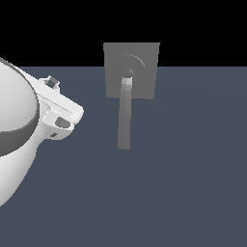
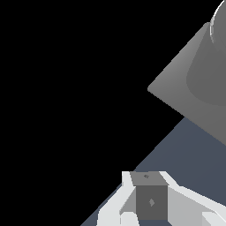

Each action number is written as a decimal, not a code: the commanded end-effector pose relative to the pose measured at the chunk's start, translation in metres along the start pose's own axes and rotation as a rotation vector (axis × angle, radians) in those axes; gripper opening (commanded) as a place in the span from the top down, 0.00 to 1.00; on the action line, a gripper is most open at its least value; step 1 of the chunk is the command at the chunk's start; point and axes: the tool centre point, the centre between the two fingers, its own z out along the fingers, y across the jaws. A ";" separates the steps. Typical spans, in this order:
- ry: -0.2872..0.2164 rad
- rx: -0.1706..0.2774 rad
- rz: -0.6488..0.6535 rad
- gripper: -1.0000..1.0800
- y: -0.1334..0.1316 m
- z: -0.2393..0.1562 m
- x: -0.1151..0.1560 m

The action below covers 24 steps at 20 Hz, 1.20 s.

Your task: Turn on the faucet by rotating a designated handle.

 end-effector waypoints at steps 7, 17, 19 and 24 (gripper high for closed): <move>-0.216 -0.166 -0.495 1.00 0.128 -0.049 -0.013; -0.349 -0.257 -0.759 1.00 0.197 -0.085 -0.003; -0.356 -0.262 -0.772 1.00 0.200 -0.087 -0.003; -0.355 -0.262 -0.772 1.00 0.200 -0.087 -0.002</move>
